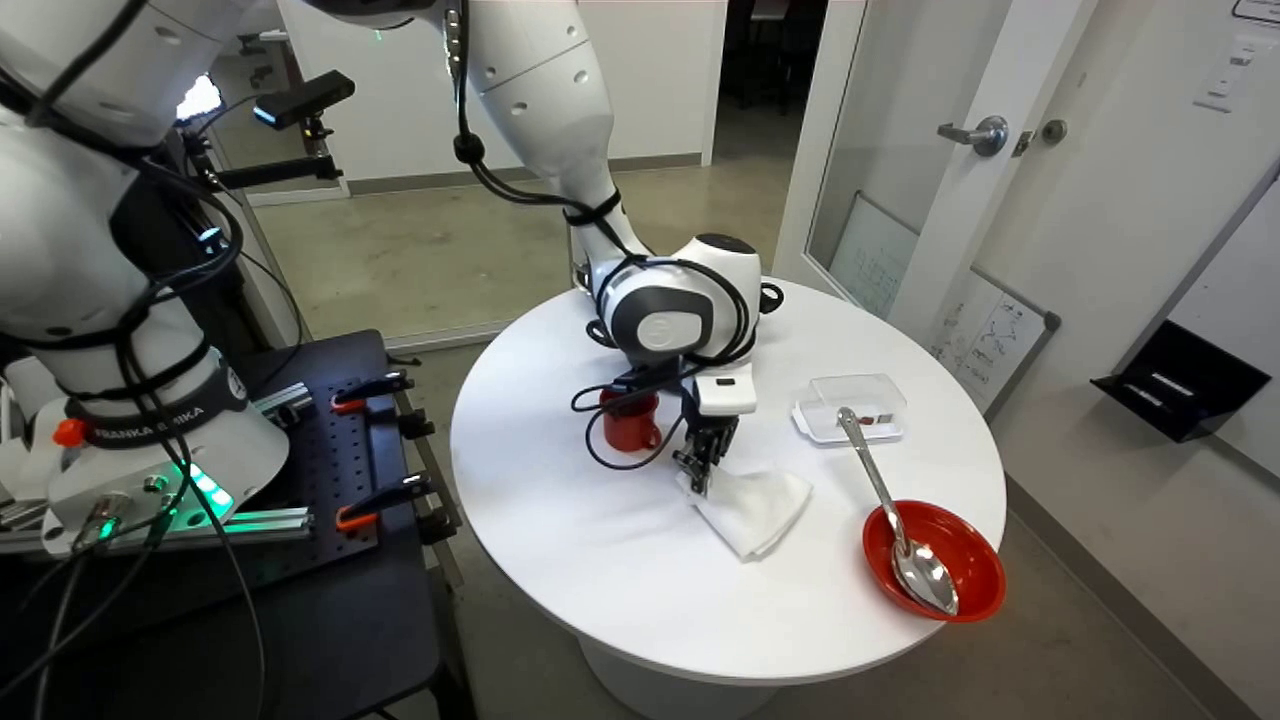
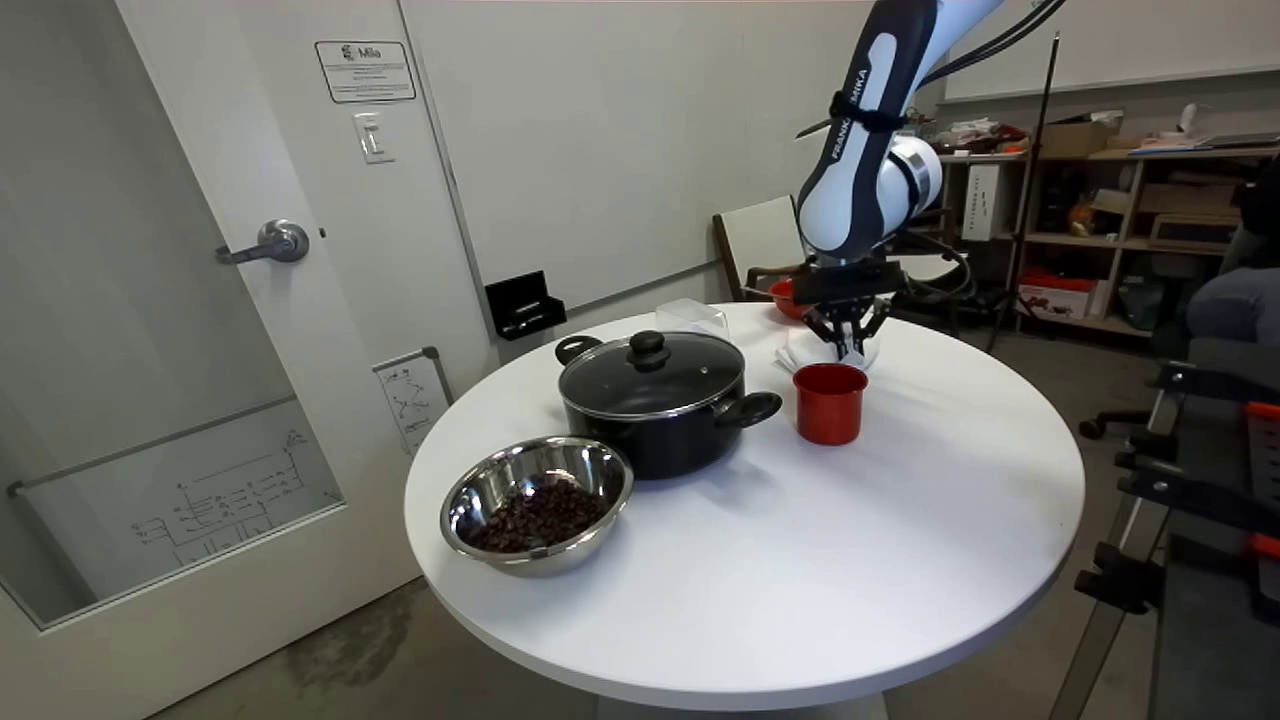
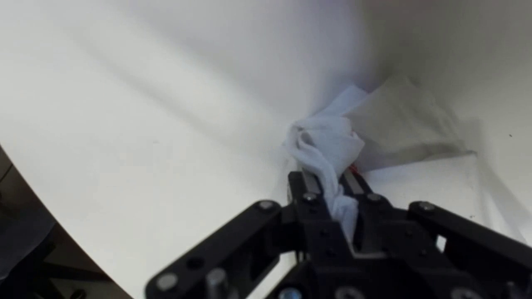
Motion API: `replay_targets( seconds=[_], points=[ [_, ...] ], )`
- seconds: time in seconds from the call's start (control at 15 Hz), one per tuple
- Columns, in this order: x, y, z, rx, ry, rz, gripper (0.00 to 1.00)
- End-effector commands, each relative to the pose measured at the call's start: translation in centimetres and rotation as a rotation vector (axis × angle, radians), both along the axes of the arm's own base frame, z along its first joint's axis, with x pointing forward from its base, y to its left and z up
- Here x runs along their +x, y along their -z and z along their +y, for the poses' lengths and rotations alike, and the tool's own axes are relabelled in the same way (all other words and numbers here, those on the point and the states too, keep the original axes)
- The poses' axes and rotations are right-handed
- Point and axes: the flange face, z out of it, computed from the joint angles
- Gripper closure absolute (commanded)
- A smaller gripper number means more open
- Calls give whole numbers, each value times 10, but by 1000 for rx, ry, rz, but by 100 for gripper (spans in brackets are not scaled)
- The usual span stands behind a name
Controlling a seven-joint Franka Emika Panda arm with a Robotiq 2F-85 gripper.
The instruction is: Use the towel to wipe the table
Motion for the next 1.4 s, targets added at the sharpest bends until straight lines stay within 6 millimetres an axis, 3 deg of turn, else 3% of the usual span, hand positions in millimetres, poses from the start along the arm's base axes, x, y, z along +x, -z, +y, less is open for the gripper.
replay_targets(
  seconds=[0.0, 0.4, 0.47, 0.53, 0.8, 1.0, 1.13, 1.33],
  points=[
    [-5, -12, 4, 3, -26, -2, 96],
    [-9, -19, 7, -39, -31, 6, 96],
    [-10, -19, 8, -44, -35, 7, 72],
    [-11, -19, 8, -56, -38, 10, 58],
    [-12, -22, 6, -89, -20, 39, 31],
    [-14, -39, -5, -98, 13, 13, 8],
    [-17, -62, -12, -109, 55, -2, 0],
    [-26, -117, -24, -110, 137, -3, 0]
  ],
)
